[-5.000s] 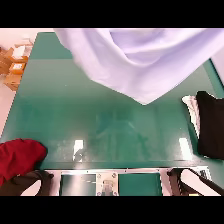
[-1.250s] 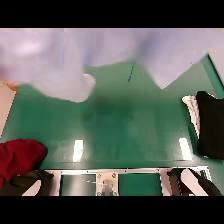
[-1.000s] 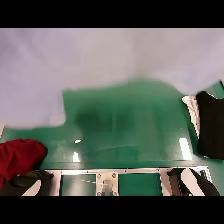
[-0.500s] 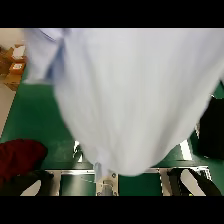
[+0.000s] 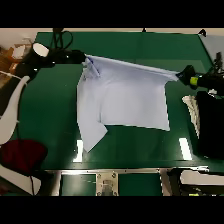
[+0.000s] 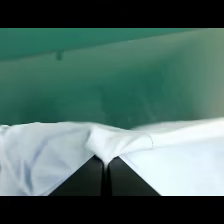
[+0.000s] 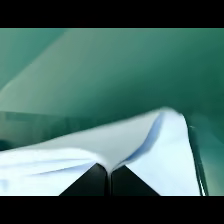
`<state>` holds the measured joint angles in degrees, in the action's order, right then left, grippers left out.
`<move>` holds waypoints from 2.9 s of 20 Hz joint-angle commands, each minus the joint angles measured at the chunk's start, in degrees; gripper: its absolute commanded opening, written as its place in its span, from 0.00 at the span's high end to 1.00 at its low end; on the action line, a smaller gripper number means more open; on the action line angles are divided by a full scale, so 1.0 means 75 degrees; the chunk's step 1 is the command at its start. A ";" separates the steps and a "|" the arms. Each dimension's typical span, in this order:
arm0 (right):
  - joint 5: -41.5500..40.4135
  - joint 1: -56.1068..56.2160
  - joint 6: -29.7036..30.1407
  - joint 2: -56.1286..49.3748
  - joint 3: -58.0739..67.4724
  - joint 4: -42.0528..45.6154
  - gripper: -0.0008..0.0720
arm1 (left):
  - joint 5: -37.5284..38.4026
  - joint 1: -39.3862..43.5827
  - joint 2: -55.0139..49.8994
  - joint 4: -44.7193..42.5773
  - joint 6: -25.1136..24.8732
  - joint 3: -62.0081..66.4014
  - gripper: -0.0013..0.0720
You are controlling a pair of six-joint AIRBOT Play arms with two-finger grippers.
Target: Fold the shirts.
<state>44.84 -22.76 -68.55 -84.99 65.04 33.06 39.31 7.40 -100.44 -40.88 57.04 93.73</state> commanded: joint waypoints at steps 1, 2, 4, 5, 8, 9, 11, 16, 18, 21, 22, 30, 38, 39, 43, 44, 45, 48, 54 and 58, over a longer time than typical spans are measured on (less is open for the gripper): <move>-0.0061 0.0000 0.0038 -0.0895 0.0195 -0.0137 0.72 | 0.0350 -0.0052 -0.0685 0.1285 -0.0667 0.0300 0.94; 0.0204 -0.0102 0.0038 -0.0895 0.0358 -0.0114 0.58 | 0.0778 -0.0163 -0.0679 0.1256 -0.0667 0.0452 0.57; 0.1349 -0.0560 0.0035 -0.0863 0.0790 0.0262 0.58 | 0.2203 -0.0629 -0.0679 0.1058 -0.0268 0.0950 0.24; 0.2005 -0.0848 0.0038 -0.0807 0.0898 0.0455 0.58 | 0.3086 -0.0935 -0.0679 0.0839 -0.0015 0.1244 0.24; 0.3564 -0.1515 0.0207 -0.0527 0.0743 0.1521 0.59 | 0.5805 -0.1967 -0.0670 0.0050 0.1189 0.1772 0.24; 0.3931 -0.1649 0.0216 -0.0443 0.0609 0.1961 0.59 | 0.6519 -0.2247 -0.0670 -0.0259 0.1547 0.1760 0.24; 0.4473 -0.1810 0.0207 -0.0425 0.0341 0.2760 0.59 | 0.7522 -0.2632 -0.0632 -0.1017 0.2209 0.1510 0.24; 0.4313 -0.1798 0.0239 -0.0685 -0.0414 0.3092 0.54 | 0.7015 -0.2882 0.0583 -0.1472 0.1912 -0.1839 0.24; 0.4319 -0.1784 0.0315 -0.0868 -0.0504 0.3133 0.54 | 0.6414 -0.2876 0.0991 -0.1466 0.1719 -0.3249 0.24; 0.4304 -0.1772 0.0379 -0.0979 -0.0688 0.3142 0.54 | 0.5531 -0.2527 0.1145 -0.1145 0.1376 -0.4663 0.24; 0.4304 -0.1772 0.0379 -0.1014 -0.0752 0.3139 0.54 | 0.5120 -0.2241 0.1145 -0.1005 0.1294 -0.4978 0.24; 0.4217 -0.0731 0.0414 -0.1075 -0.1268 0.3139 0.54 | 0.3666 -0.0644 0.1145 -0.0886 0.1244 -0.5374 0.60; 0.4978 -0.0108 0.0431 -0.0627 -0.0443 0.2037 0.97 | 0.4491 -0.0667 0.1970 -0.0927 0.1358 -0.4485 0.95; 0.5272 -0.0108 0.0431 -0.0358 0.0006 0.1515 0.97 | 0.4648 -0.0667 0.2337 -0.0921 0.1504 -0.4010 0.95; 0.5674 -0.0128 0.0356 0.1163 0.2425 -0.0647 0.97 | 0.5109 -0.0667 0.4045 -0.1387 0.2084 -0.1072 0.95; 0.5534 -0.0146 0.0300 0.1577 0.3191 -0.1003 0.97 | 0.5112 -0.0667 0.4433 -0.1603 0.2218 -0.0079 0.95; 0.5228 -0.0146 0.0128 0.1976 0.3955 -0.1064 0.97 | 0.5091 -0.0667 0.4739 -0.1763 0.2241 0.0874 0.95; 0.4109 -0.0414 -0.0055 0.2973 0.5677 -0.1035 0.97 | 0.5077 -0.0667 0.5292 -0.2238 0.2276 0.3783 0.95; 0.2658 -0.1137 -0.0050 0.4832 0.6341 -0.0638 0.97 | 0.4418 -0.0667 0.6583 -0.2509 0.2171 0.4811 0.95; 0.2678 -0.1137 -0.0052 0.5219 0.6286 -0.0259 0.97 | 0.4494 -0.0667 0.6691 -0.2611 0.2130 0.4552 0.95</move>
<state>66.65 -30.79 -68.82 -48.53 111.72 29.32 73.28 2.44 -51.68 -59.68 73.36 128.01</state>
